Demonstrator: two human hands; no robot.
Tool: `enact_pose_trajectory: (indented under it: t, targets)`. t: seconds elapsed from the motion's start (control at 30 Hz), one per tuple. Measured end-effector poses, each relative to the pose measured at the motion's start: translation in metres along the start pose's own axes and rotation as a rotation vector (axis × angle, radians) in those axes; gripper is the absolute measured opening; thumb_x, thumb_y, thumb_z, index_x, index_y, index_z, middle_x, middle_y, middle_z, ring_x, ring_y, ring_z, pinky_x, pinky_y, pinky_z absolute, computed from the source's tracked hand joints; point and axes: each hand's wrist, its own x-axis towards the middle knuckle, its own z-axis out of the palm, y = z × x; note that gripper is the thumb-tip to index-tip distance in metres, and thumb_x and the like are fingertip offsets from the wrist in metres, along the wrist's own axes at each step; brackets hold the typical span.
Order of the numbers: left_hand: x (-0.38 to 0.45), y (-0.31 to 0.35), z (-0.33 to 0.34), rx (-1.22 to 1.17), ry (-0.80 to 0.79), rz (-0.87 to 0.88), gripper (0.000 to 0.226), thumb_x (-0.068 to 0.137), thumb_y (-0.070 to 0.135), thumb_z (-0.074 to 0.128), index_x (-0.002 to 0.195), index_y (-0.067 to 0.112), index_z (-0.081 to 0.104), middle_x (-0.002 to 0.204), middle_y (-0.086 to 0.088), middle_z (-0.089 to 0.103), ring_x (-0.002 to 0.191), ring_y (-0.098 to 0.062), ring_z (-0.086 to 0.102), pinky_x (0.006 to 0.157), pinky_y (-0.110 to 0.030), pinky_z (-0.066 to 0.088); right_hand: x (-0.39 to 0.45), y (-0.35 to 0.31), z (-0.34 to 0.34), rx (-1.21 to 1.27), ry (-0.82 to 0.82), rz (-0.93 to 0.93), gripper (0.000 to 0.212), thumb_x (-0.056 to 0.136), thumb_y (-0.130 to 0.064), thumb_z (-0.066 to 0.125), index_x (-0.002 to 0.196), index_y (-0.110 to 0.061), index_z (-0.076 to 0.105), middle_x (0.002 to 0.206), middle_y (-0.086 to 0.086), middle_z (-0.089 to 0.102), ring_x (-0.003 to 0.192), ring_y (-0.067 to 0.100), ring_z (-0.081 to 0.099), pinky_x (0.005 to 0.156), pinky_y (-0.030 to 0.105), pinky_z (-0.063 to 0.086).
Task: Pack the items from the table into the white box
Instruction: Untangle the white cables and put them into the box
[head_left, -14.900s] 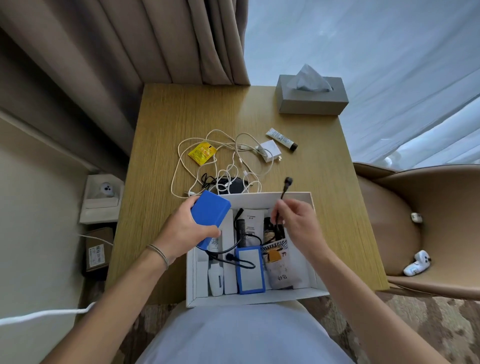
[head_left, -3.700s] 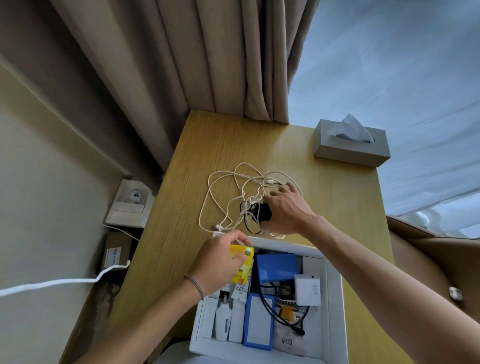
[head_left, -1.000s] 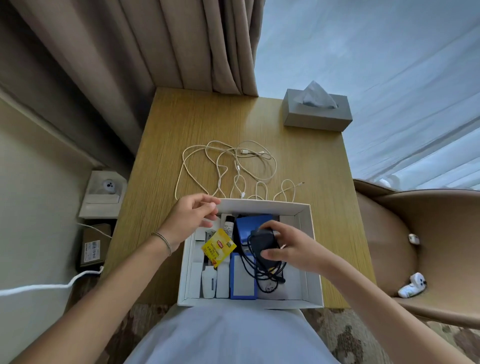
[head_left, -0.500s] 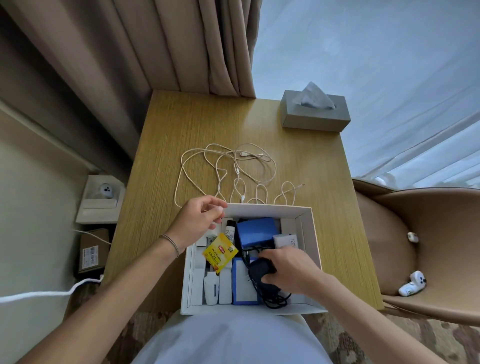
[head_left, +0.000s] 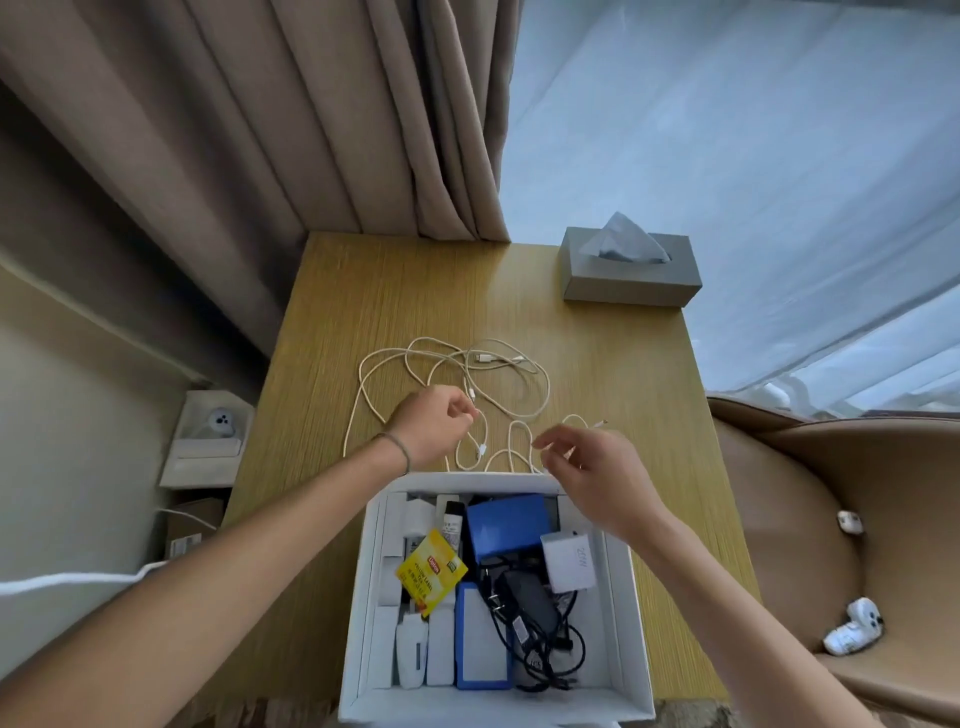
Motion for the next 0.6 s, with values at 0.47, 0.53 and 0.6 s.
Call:
enact_pose_trajectory:
  t: [0.47, 0.53, 0.6]
  targets:
    - [0.084, -0.001, 0.048, 0.897, -0.146, 0.068, 0.013, 0.094, 0.013, 0.057, 0.107, 0.016, 0.061, 0.100, -0.007, 0.069, 0.094, -0.026, 0.066, 0.067, -0.033, 0.043, 0.055, 0.031, -0.002, 0.127, -0.066, 0.057, 0.019, 0.095, -0.024, 0.059, 0.105, -0.025, 0.076, 0.088, -0.013, 0.072, 0.068, 0.004, 0.064, 0.066, 0.029, 0.056]
    - [0.092, -0.004, 0.052, 0.940, -0.162, 0.055, 0.013, 0.095, 0.020, 0.059, 0.107, 0.016, 0.065, 0.101, -0.007, 0.070, 0.097, -0.026, 0.067, 0.068, -0.033, 0.042, 0.055, 0.035, -0.001, 0.138, -0.070, 0.058, 0.019, 0.096, -0.024, 0.059, 0.106, -0.026, 0.076, 0.087, -0.014, 0.071, 0.064, 0.000, 0.060, 0.061, 0.023, 0.050]
    - [0.097, -0.006, 0.056, 0.926, -0.157, 0.045, 0.013, 0.095, 0.022, 0.059, 0.104, 0.017, 0.067, 0.099, -0.006, 0.071, 0.095, -0.026, 0.067, 0.068, -0.033, 0.043, 0.054, 0.038, -0.001, 0.153, -0.073, 0.061, 0.020, 0.096, -0.025, 0.059, 0.107, -0.025, 0.075, 0.088, -0.014, 0.071, 0.061, -0.001, 0.059, 0.059, 0.021, 0.048]
